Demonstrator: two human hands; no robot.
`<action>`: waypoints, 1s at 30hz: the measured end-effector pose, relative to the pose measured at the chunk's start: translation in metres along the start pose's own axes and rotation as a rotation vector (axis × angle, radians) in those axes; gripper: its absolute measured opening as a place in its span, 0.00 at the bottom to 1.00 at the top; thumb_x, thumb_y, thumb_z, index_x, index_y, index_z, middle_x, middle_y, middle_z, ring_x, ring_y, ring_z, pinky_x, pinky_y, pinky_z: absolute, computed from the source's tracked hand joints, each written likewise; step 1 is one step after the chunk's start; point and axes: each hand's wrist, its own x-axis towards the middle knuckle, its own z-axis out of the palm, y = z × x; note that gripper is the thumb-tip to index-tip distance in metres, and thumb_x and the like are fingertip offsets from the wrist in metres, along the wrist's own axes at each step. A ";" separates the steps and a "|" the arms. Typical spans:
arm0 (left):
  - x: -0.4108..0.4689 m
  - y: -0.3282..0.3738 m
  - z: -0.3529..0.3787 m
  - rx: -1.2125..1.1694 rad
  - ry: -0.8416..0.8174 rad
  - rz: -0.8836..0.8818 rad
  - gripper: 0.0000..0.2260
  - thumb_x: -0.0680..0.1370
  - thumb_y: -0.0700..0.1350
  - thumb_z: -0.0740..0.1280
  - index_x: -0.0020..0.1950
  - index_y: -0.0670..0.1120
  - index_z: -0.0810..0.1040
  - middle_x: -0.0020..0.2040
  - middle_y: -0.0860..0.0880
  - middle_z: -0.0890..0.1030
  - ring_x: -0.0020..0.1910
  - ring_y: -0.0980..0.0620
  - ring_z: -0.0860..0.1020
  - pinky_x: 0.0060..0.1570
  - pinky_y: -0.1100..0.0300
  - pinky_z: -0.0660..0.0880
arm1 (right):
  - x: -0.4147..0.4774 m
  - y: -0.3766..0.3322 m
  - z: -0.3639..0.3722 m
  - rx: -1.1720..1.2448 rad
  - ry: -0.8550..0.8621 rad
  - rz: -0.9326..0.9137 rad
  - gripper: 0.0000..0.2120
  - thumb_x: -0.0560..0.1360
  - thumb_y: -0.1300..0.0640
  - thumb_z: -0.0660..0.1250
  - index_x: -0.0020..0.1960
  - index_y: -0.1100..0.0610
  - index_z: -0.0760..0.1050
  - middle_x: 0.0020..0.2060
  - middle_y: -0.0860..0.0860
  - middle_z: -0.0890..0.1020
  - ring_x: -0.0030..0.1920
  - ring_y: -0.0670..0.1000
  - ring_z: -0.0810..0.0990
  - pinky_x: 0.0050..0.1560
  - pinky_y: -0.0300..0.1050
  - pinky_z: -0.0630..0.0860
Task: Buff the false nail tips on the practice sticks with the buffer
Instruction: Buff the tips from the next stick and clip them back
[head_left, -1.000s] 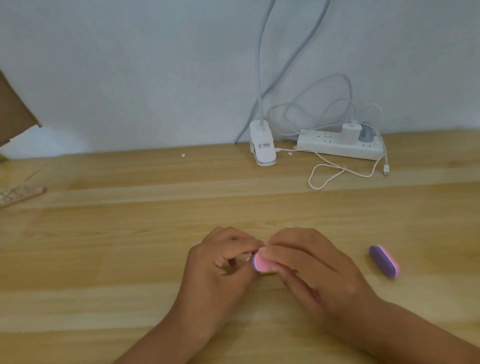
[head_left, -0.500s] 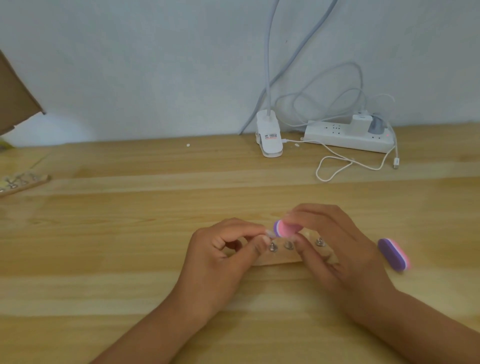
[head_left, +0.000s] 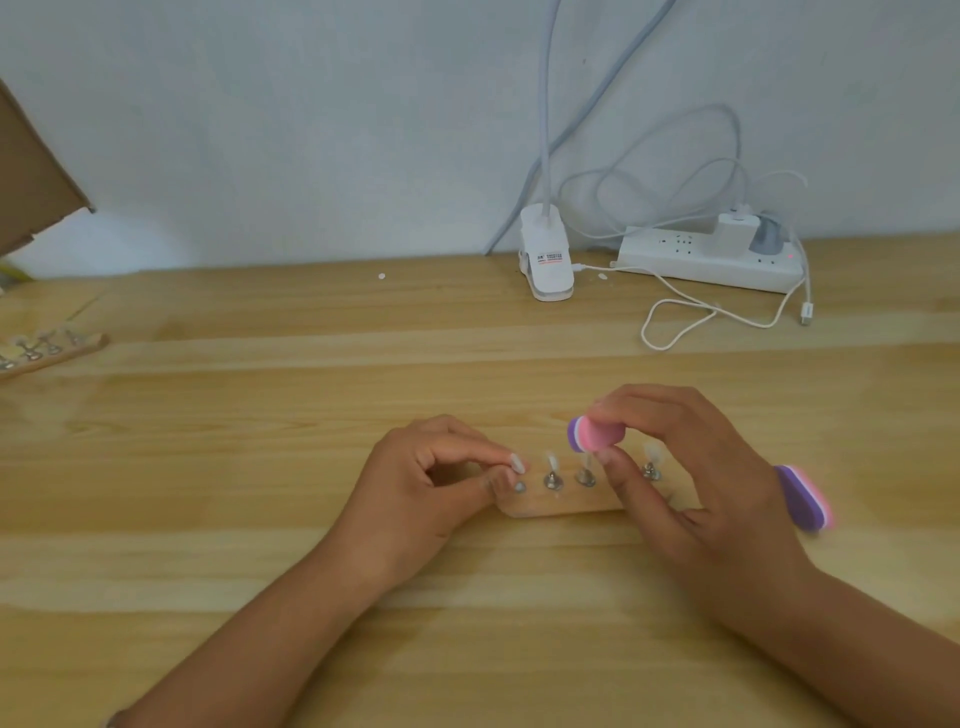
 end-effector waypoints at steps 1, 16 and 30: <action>0.000 -0.001 0.001 -0.004 -0.016 0.001 0.04 0.68 0.47 0.74 0.41 0.52 0.87 0.41 0.53 0.84 0.43 0.53 0.81 0.45 0.62 0.75 | 0.000 0.000 0.000 0.001 -0.002 0.000 0.10 0.78 0.62 0.66 0.59 0.60 0.78 0.51 0.52 0.81 0.57 0.48 0.78 0.63 0.38 0.71; 0.002 -0.001 0.005 0.329 -0.001 0.008 0.10 0.63 0.58 0.74 0.42 0.62 0.82 0.39 0.57 0.78 0.45 0.54 0.74 0.49 0.59 0.70 | 0.001 0.000 0.002 -0.033 -0.007 0.013 0.10 0.77 0.65 0.68 0.57 0.62 0.79 0.50 0.51 0.81 0.55 0.50 0.79 0.61 0.38 0.72; 0.000 0.004 0.007 0.418 0.008 0.024 0.07 0.64 0.54 0.73 0.40 0.59 0.81 0.42 0.57 0.78 0.49 0.57 0.74 0.54 0.56 0.70 | 0.002 -0.001 0.002 -0.049 -0.024 0.039 0.10 0.75 0.67 0.68 0.57 0.62 0.80 0.50 0.50 0.80 0.55 0.48 0.78 0.62 0.35 0.69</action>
